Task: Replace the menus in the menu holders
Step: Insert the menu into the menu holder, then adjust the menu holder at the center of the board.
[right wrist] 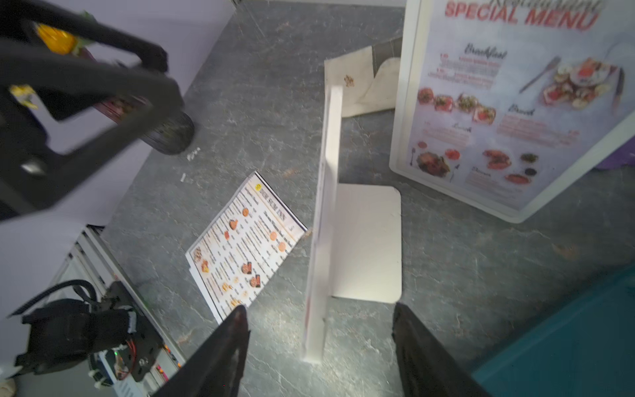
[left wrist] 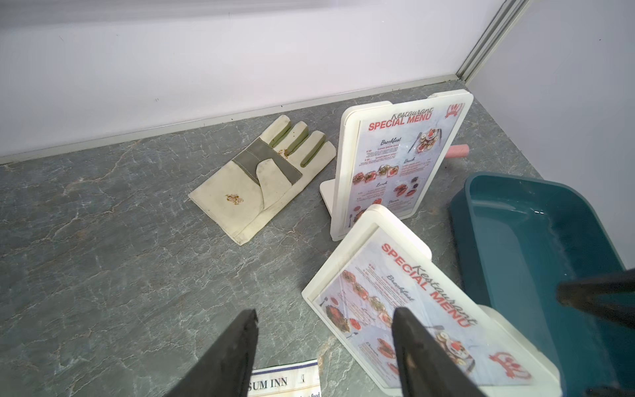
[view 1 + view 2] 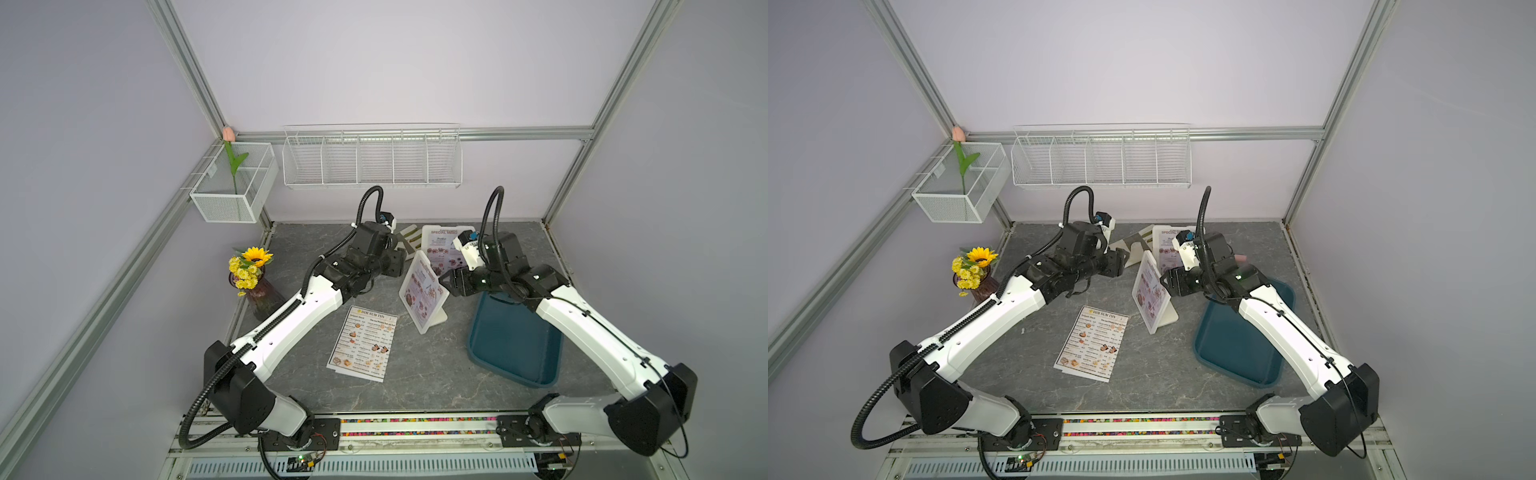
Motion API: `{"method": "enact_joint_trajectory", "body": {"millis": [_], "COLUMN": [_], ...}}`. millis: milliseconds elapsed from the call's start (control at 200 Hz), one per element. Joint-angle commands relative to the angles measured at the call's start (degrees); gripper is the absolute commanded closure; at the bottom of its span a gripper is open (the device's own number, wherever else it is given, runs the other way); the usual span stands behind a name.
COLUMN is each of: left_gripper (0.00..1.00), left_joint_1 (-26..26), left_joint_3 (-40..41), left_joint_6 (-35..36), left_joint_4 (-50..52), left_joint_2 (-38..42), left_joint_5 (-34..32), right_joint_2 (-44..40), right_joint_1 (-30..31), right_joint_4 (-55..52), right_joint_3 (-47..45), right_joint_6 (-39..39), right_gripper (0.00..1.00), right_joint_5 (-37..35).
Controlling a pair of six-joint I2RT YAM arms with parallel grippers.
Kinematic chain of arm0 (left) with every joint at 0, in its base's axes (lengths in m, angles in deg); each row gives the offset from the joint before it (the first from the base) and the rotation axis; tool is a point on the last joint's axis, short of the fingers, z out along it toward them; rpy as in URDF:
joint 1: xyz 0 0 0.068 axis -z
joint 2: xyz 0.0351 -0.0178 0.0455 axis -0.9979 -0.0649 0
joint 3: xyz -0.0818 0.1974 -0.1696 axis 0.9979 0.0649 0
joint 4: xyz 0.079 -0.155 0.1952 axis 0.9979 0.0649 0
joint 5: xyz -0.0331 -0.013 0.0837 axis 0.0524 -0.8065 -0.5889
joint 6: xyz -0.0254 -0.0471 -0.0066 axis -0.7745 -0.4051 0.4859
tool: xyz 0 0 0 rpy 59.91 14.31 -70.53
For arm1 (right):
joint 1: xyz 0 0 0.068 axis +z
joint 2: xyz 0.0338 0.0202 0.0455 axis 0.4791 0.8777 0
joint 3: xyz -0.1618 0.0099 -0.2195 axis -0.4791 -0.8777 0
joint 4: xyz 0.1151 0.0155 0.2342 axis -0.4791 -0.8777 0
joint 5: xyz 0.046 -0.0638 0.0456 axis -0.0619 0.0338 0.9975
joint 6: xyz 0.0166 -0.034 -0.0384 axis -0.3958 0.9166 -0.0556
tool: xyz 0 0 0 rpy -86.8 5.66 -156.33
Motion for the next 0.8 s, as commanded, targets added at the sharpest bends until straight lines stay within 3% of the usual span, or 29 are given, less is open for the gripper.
{"method": "enact_joint_trajectory", "body": {"millis": [0, 180, 445, 795], "left_gripper": [0.35, 0.35, 0.35, 0.35], "left_joint_1": [-0.17, -0.16, -0.15, -0.17], "left_joint_3": [0.54, 0.32, 0.22, 0.62], "left_joint_6": [-0.63, -0.89, -0.67, 0.01], "left_joint_4": [0.24, 0.4, 1.16, 1.82], "left_joint_2": [1.12, 1.23, 1.76, 3.11], "left_joint_5": [-1.15, -0.99, -1.65, -2.91], "right_joint_2": [-3.17, -4.54, -0.99, 3.95], "right_joint_1": [0.18, 0.63, 1.33, 1.51], "right_joint_4": [1.03, 4.27, 9.31, 9.61], "right_joint_3": [-4.54, -8.48, -8.43, -5.29], "right_joint_6": [-2.09, -3.92, -3.13, -1.19], "right_gripper": [0.27, 0.21, 0.28, 0.64], "right_joint_5": [-1.28, 0.83, 3.14, 3.59]}}
